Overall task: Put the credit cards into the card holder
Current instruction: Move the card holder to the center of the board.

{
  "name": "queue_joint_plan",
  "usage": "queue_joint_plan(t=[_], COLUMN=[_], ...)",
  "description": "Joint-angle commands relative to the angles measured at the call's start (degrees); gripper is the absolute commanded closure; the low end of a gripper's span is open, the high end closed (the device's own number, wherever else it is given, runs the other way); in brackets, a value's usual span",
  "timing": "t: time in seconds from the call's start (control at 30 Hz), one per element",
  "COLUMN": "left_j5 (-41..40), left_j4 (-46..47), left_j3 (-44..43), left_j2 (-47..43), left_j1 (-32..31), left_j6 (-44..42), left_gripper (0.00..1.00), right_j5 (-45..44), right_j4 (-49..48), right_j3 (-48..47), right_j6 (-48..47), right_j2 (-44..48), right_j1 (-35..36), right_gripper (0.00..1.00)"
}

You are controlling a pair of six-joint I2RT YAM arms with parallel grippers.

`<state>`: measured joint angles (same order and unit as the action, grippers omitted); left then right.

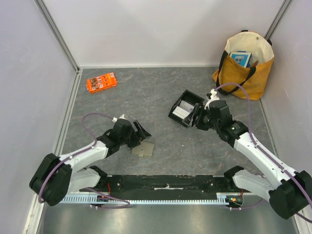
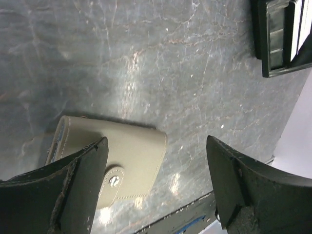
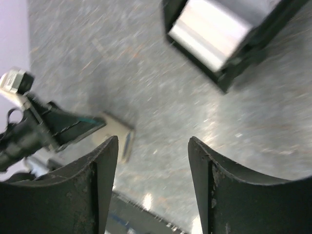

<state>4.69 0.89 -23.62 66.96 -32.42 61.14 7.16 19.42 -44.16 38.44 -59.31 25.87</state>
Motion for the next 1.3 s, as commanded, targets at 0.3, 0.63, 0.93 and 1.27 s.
queue_joint_plan(t=[0.3,0.63,0.93,1.27], left_j5=[-18.4,-7.07,2.25,4.54], left_j4=[-30.51,-18.57,-9.24,-5.72], left_j3=[-8.66,6.47,10.43,11.14], left_j2=[-13.35,-16.69,-15.1,-16.16], left_j1=[-1.06,-0.71,-0.8,-4.39], left_j6=[-8.15,-5.33,-2.35,1.17], left_gripper=[0.05,0.09,0.23,0.41], right_j5=[-9.68,-2.06,-5.93,-7.78], right_j4=[-5.0,-27.68,-24.61,-16.0], right_j3=[1.8,2.68,-1.45,-3.38], right_j6=[17.54,26.07,23.53,10.54], right_j2=[-13.79,-34.54,-39.57,-36.85], right_j1=[35.37,38.2,34.52,23.37], right_gripper=[0.36,0.37,0.35,0.37])
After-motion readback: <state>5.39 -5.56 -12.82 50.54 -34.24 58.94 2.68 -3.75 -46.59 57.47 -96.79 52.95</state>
